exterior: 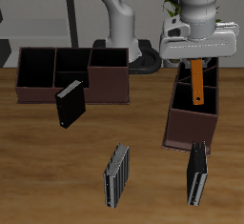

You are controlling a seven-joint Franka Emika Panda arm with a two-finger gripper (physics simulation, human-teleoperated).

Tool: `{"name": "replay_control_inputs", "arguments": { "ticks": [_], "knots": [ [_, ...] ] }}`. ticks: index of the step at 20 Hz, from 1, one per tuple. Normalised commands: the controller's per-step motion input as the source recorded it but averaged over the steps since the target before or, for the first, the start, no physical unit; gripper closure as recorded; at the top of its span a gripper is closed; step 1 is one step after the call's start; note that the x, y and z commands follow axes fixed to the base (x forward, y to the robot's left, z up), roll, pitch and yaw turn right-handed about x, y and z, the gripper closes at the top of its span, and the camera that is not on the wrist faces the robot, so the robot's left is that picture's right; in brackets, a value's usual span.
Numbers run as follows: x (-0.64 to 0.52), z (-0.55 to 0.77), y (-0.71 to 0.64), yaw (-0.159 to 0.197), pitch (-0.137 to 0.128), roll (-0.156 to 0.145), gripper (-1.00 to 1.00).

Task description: Place the orange book into the left desk caddy's right compartment

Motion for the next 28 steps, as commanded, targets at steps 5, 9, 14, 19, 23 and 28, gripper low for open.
{"name": "replay_control_inputs", "arguments": {
  "ticks": [5, 9, 14, 19, 23, 28],
  "knots": [
    [-0.02, -0.14, 0.07, 0.012, 0.02, 0.014, 1.0],
    [0.02, -0.17, 0.04, 0.013, 0.012, 0.003, 1.0],
    [0.1, -0.31, 0.04, 0.011, 0.038, 0.005, 1.0],
    [0.06, -0.17, 0.02, 0.009, 0.019, 0.002, 1.0],
    [0.09, -0.17, 0.03, -0.006, 0.027, 0.002, 1.0],
    [0.06, -0.21, 0.05, 0.006, 0.027, 0.01, 1.0]
  ]
}}
